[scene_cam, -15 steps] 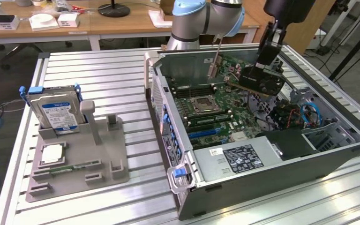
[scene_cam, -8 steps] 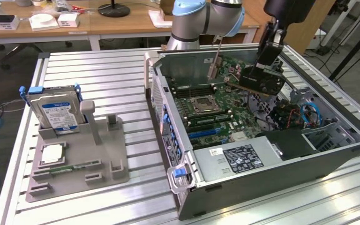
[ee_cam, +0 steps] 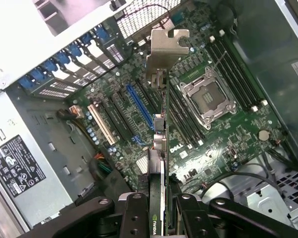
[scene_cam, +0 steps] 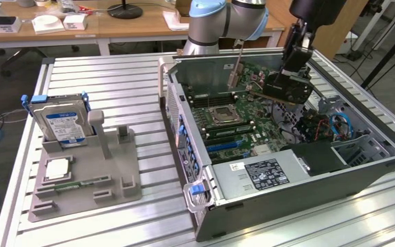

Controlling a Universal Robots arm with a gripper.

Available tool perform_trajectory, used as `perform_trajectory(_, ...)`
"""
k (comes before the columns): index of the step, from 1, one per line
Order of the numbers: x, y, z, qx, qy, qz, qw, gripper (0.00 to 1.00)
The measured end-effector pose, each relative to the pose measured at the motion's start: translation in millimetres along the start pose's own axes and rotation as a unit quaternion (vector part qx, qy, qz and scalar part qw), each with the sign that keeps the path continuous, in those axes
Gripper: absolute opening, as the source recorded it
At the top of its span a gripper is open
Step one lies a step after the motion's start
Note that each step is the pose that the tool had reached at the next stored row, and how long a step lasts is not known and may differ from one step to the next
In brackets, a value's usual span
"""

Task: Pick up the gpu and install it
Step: 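Insert the gpu into the slot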

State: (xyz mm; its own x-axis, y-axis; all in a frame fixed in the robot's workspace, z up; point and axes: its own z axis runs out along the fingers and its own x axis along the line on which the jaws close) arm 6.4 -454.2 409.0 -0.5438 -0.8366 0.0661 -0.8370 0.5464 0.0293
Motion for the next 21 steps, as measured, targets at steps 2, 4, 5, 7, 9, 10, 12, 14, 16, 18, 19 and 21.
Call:
perform_trajectory(2,0.0,0.0,0.0,0.0004,0.0002,-0.006,1.0,0.26)
perform_trajectory(4,0.0,0.0,0.1,0.0008,0.0003,-0.012,0.9999,0.26)
perform_trajectory(5,0.0,0.0,0.1,0.001,0.0004,-0.015,0.9999,0.26)
perform_trajectory(7,0.0,0.0,0.1,0.0014,0.0006,-0.021,0.9998,0.26)
perform_trajectory(9,0.0,0.0,0.1,0.0018,0.0007,-0.026,0.9996,0.26)
perform_trajectory(10,0.0,0.0,0.1,0.002,0.0009,-0.029,0.9996,0.26)
perform_trajectory(12,0.0,0.0,0.1,0.0024,0.001,-0.035,0.9994,0.26)
perform_trajectory(14,0.0,0.0,0.2,0.0027,0.0012,-0.041,0.9991,0.26)
perform_trajectory(16,0.0,0.0,0.1,0.0031,0.0014,-0.046,0.9989,0.26)
perform_trajectory(18,0.0,0.0,0.2,0.0031,0.0014,-0.047,0.9989,0.26)
perform_trajectory(19,0.0,0.0,0.2,0.0032,0.0014,-0.047,0.9989,0.26)
perform_trajectory(21,0.0,0.0,0.2,0.0031,0.0014,-0.047,0.9989,0.26)
